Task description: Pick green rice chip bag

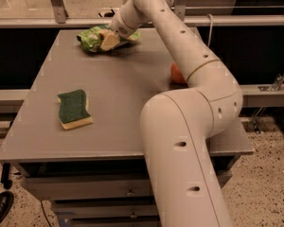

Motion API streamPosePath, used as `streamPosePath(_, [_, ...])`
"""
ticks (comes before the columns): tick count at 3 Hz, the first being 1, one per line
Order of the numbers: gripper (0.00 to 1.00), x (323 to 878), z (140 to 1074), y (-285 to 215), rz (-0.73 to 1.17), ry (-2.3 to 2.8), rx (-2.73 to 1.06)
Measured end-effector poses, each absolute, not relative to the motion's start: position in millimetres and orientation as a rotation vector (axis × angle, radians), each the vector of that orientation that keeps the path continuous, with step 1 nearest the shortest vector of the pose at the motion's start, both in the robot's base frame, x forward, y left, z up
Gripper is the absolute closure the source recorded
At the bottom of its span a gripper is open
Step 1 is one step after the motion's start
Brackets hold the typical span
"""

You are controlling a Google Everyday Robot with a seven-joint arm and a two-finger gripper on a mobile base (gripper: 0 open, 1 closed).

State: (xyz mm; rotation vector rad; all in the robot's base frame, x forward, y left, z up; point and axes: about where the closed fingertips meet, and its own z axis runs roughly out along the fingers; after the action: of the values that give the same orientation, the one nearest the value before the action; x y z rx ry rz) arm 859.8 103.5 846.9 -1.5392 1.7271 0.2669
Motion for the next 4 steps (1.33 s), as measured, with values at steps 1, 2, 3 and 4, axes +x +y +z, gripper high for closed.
streamPosePath(1, [1.00, 860, 847, 104, 0.267, 1.727, -1.539])
streamPosePath(2, [1.00, 838, 896, 81, 0.321, 1.640, -1.526])
streamPosePath(3, [1.00, 775, 1005, 21, 0.441, 1.458, -1.483])
streamPosePath(4, [1.00, 763, 1020, 15, 0.480, 1.427, -1.481])
